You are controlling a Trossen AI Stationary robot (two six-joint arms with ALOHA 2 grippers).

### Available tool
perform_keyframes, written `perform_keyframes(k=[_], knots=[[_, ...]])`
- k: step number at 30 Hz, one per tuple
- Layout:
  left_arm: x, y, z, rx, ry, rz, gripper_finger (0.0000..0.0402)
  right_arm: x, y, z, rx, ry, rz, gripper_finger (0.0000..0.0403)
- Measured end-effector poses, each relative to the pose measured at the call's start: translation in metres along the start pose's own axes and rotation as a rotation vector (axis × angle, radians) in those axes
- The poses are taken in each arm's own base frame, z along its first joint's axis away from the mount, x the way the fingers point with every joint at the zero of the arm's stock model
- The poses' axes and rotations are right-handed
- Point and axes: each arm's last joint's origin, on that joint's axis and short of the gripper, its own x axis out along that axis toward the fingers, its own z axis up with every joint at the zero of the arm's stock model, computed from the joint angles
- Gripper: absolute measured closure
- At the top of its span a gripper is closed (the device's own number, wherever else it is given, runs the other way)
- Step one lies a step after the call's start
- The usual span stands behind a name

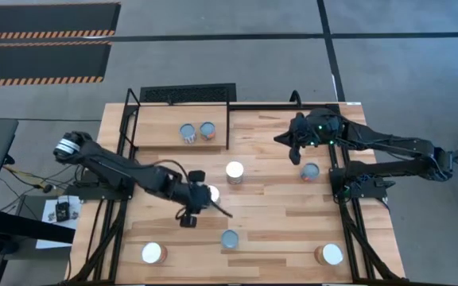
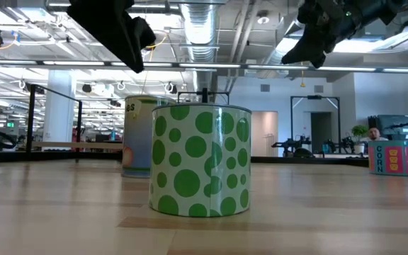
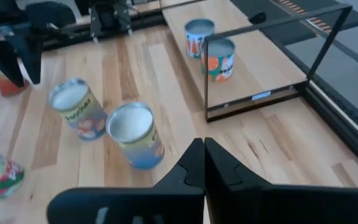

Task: Pick and place cans onto a shelf
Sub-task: Put the top large canned peaches on the shelf

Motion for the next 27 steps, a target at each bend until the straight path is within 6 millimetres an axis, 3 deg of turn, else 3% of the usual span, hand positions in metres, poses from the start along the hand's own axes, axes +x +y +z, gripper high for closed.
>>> perform_keyframes(k=[6, 15, 22, 27], knots=[[0.017, -0.011, 0.013, -0.052, 0.008, 0.091, 0.0294, 0.0, 0.0, -0.004, -0.024, 0.042, 0.019, 0.0391], [0.044, -0.015, 0.012, -0.132, 0.122, 0.128, 0.0294, 0.0, 0.003, -0.007, -0.066, 0.076, 0.034, 0.0391], [0.041, -0.01, 0.005, -0.222, 0.17, 0.215, 0.0331, 0.0, 0.003, -0.008, -0.069, 0.082, 0.034, 0.0391], [0.027, -0.011, 0.021, -0.228, 0.134, 0.205, 0.0348, 0.0, 0.003, -0.008, -0.069, 0.083, 0.034, 0.0391]])
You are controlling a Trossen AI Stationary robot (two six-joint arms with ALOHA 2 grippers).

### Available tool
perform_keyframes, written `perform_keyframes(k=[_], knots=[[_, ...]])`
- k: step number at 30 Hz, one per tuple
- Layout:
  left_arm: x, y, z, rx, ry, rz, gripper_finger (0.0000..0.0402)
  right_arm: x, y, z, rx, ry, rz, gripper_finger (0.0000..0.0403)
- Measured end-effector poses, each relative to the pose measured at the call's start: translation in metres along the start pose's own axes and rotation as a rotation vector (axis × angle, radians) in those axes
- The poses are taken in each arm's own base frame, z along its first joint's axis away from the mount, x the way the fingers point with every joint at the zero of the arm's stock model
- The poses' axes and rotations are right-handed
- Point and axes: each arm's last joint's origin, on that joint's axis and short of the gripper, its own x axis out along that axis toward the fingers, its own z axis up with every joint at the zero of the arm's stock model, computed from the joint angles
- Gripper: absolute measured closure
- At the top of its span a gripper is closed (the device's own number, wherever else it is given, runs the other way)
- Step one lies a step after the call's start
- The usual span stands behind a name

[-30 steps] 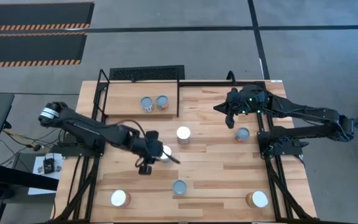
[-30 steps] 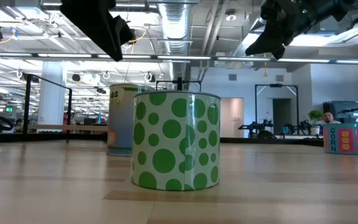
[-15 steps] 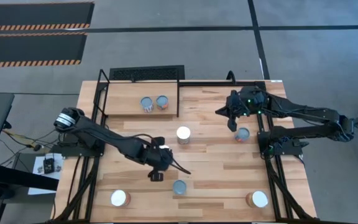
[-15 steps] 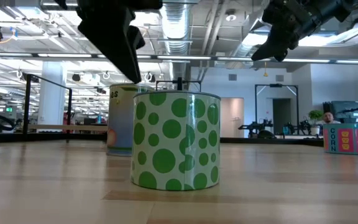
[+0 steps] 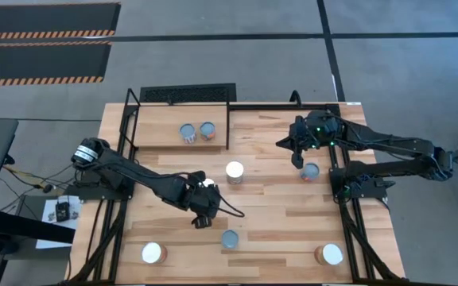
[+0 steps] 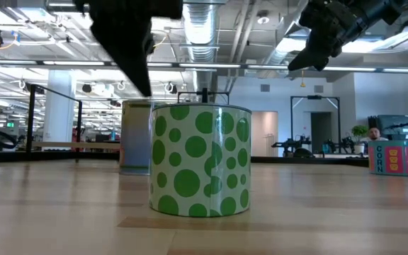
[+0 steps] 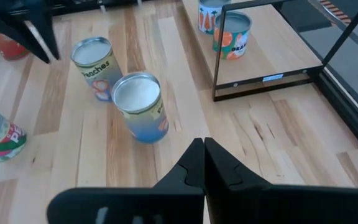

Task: Pick and place cans onto a shelf
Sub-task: Put the top large canned peaches on the shelf

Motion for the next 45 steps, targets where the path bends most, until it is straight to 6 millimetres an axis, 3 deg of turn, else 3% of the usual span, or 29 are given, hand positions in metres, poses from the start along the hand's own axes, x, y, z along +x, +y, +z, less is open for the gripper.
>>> perform_keyframes(k=[5, 16, 25, 35, 38, 45], knots=[[-0.014, 0.005, 0.006, 0.017, 0.004, 0.087, 0.0334, 0.0, 0.0, 0.0, 0.0, 0.001, 0.0, 0.0391], [-0.002, 0.01, -0.002, 0.023, 0.071, 0.091, 0.0291, 0.0, 0.0, 0.0, 0.003, 0.001, 0.0, 0.0391], [0.0, 0.013, -0.001, 0.021, 0.061, 0.125, 0.0298, 0.0, 0.0, 0.0, 0.003, 0.0, 0.0, 0.039], [0.018, 0.008, 0.0, 0.065, 0.097, 0.124, 0.0302, 0.0, 0.0, 0.0, 0.002, -0.002, -0.001, 0.039], [0.02, 0.01, 0.001, 0.061, 0.1, 0.134, 0.0314, 0.0, 0.0, 0.001, 0.0, -0.005, -0.001, 0.039], [0.018, 0.021, 0.004, 0.009, 0.114, 0.128, 0.0394, 0.0, 0.0, 0.001, -0.005, -0.01, -0.004, 0.039]])
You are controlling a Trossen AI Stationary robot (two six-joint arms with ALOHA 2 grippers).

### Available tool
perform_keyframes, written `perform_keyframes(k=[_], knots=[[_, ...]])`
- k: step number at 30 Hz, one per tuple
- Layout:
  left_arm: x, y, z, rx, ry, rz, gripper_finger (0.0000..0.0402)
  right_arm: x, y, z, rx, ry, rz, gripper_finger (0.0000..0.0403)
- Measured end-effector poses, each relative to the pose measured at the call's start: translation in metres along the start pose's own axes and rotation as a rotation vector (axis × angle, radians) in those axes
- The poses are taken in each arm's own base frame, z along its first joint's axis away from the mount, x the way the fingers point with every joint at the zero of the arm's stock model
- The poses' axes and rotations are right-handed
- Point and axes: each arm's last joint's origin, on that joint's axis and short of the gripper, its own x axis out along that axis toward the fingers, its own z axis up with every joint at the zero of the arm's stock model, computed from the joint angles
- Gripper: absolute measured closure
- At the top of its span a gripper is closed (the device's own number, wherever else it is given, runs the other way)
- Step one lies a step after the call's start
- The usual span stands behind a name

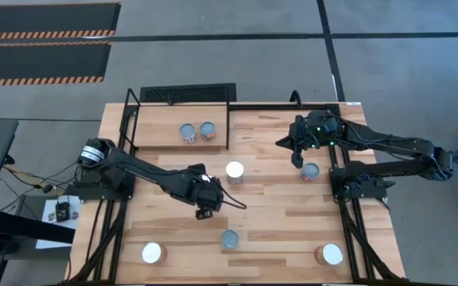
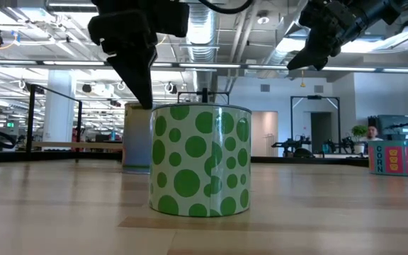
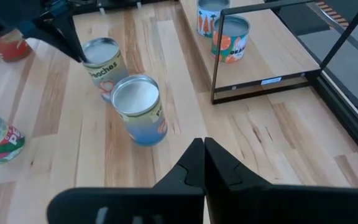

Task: Pick and place cans onto a shelf
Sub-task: Put the top large canned peaches on the shelf

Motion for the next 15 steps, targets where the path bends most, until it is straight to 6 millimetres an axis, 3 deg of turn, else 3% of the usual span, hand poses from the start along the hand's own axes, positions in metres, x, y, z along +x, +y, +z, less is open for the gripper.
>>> perform_keyframes(k=[3, 7, 15], knots=[[-0.006, 0.014, -0.001, -0.07, 0.044, 0.023, 0.0399, 0.0, 0.0, 0.001, -0.001, -0.006, -0.003, 0.039], [-0.031, 0.039, -0.003, -0.197, 0.063, 0.053, 0.0401, 0.0, 0.0, 0.002, -0.005, -0.025, -0.004, 0.039], [-0.074, 0.094, -0.034, -0.468, 0.192, 0.167, 0.0401, 0.0, 0.0, 0.004, -0.009, -0.039, -0.005, 0.039]])
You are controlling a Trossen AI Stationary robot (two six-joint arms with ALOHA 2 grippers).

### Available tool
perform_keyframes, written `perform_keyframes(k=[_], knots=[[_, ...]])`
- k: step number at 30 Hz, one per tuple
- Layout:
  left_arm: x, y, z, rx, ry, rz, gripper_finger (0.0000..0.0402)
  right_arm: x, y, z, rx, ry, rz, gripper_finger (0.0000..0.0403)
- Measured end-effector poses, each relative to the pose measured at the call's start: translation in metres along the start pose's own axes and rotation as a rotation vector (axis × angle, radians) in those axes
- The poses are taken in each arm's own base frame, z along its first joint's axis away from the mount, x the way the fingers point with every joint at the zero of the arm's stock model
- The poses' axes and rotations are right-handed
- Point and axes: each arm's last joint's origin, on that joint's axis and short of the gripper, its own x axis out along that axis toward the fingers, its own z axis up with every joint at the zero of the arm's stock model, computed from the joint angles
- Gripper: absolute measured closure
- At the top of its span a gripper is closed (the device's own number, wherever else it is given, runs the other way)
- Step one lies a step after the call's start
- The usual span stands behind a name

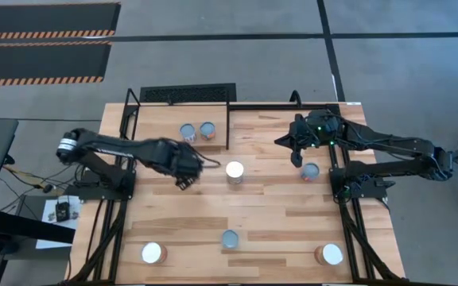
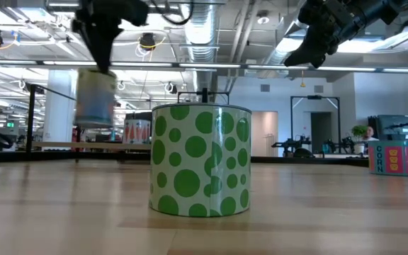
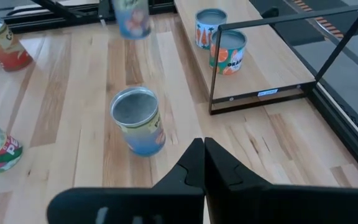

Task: Pick and place cans onto a shelf
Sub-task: Put the top large canned peaches on the shelf

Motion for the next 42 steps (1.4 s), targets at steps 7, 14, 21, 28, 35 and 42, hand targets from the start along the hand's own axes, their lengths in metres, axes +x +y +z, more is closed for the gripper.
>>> perform_keyframes(k=[7, 14, 21, 28, 35, 42], knots=[[-0.003, 0.052, 0.007, -0.129, 0.038, 0.054, 0.0401, 0.0, 0.0, 0.0, 0.003, -0.004, 0.0, 0.039], [0.02, 0.088, 0.029, -0.166, 0.021, 0.066, 0.0401, 0.0, 0.0, 0.0, 0.038, -0.004, 0.0, 0.039], [0.042, 0.117, 0.047, -0.212, 0.006, 0.077, 0.0401, 0.0, 0.0, 0.0, 0.045, -0.004, 0.0, 0.039], [0.046, 0.132, 0.05, -0.222, 0.024, 0.089, 0.0401, 0.0, 0.0, 0.001, 0.043, -0.012, -0.003, 0.039], [0.062, 0.13, 0.047, -0.241, 0.037, 0.074, 0.0401, 0.0, 0.0, 0.003, 0.041, -0.027, -0.005, 0.039], [0.066, 0.128, 0.047, -0.255, 0.037, 0.052, 0.0401, 0.0, 0.0, 0.002, 0.041, -0.026, -0.006, 0.039]])
